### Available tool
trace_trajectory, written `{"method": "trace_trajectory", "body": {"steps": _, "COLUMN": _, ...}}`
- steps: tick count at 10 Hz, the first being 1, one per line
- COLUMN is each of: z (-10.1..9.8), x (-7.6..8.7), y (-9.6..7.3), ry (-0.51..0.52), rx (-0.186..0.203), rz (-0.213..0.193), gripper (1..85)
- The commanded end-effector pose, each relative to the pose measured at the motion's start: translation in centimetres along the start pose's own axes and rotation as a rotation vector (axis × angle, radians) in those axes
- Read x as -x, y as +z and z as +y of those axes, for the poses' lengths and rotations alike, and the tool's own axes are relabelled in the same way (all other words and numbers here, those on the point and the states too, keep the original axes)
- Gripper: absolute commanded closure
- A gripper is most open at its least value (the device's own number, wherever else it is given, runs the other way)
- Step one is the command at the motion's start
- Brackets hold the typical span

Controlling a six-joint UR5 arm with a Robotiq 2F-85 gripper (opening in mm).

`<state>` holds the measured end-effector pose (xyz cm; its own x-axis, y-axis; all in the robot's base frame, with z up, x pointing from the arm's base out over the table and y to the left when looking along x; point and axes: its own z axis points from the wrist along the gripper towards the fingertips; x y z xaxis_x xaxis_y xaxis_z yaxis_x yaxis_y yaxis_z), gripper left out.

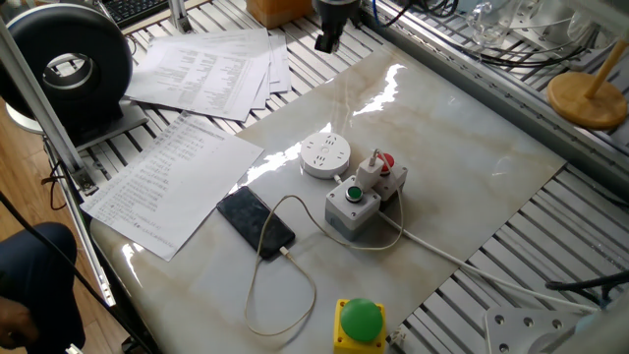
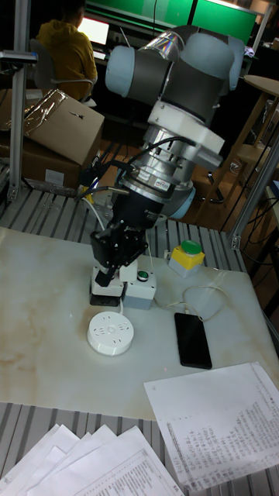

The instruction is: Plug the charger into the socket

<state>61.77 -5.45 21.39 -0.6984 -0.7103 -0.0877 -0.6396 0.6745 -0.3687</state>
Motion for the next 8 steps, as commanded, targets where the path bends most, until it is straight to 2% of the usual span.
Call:
{"method": "trace_trajectory", "body": {"steps": 1, "z": 0.3, "x": 1.3, "y": -2.5, "ry": -0.478, "rx": 0.013, "rz": -0.088, "gripper": 84.3}}
{"method": "trace_trajectory", "body": {"steps": 2, "z": -0.2, "x": 1.3, "y": -3.8, "ry": -0.581, "rx": 0.002, "rz": -0.086, "gripper": 84.3}}
{"method": "trace_trajectory", "body": {"steps": 3, "z": -0.7, "x": 0.5, "y": -4.6, "ry": -0.696, "rx": -0.003, "rz": -0.053, "gripper": 84.3}}
{"method": "trace_trajectory", "body": {"steps": 4, "z": -0.7, "x": -0.5, "y": -4.9, "ry": -0.802, "rx": 0.009, "rz": -0.018, "gripper": 84.3}}
{"method": "trace_trajectory", "body": {"steps": 5, "z": 0.1, "x": 0.1, "y": -4.9, "ry": -0.875, "rx": 0.026, "rz": -0.048, "gripper": 84.3}}
{"method": "trace_trajectory", "body": {"steps": 6, "z": 2.2, "x": 0.2, "y": -5.0, "ry": -0.89, "rx": 0.097, "rz": -0.083, "gripper": 84.3}}
{"method": "trace_trajectory", "body": {"steps": 7, "z": 4.0, "x": -0.6, "y": -5.2, "ry": -0.875, "rx": 0.182, "rz": -0.082, "gripper": 84.0}}
{"method": "trace_trajectory", "body": {"steps": 8, "z": 7.1, "x": -2.3, "y": -6.2, "ry": -0.881, "rx": 0.343, "rz": -0.06, "gripper": 83.7}}
